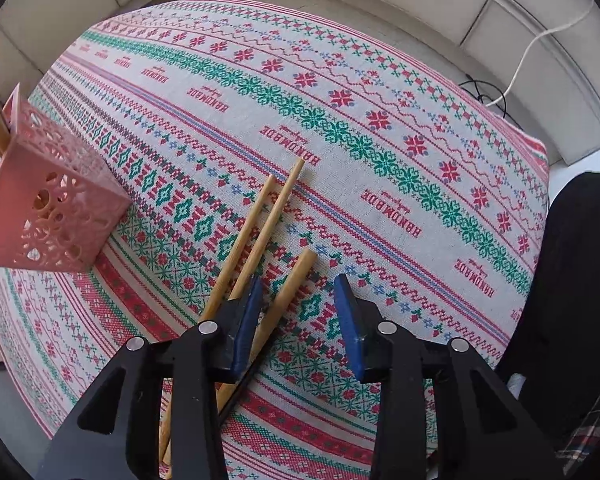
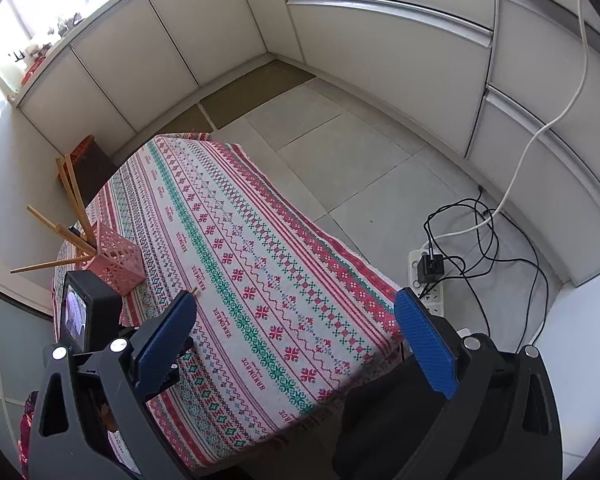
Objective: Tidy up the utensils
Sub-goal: 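Grasp a chopstick with the left gripper while the right gripper grasps another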
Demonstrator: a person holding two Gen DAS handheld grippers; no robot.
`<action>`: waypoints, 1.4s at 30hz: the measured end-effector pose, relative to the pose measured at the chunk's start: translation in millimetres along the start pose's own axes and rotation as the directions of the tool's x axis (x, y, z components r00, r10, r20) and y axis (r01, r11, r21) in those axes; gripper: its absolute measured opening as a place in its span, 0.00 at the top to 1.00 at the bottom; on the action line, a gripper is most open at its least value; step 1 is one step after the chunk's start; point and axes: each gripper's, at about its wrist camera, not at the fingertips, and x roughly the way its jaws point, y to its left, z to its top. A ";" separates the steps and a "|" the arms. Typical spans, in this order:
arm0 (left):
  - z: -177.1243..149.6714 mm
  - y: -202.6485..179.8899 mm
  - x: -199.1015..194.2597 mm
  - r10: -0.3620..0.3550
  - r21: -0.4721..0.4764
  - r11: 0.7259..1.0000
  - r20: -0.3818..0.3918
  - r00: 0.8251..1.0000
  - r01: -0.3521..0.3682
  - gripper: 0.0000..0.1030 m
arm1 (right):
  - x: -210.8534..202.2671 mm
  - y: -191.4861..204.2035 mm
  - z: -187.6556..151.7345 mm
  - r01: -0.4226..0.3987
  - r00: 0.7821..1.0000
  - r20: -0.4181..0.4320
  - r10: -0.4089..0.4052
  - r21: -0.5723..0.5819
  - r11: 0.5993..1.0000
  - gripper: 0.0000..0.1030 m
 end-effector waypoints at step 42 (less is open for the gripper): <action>-153.7 31.7 -227.5 0.213 -0.310 0.951 0.683 0.699 0.014 0.94 | 173.1 114.9 -25.2 0.055 0.911 -0.408 0.063 0.270 0.961 0.59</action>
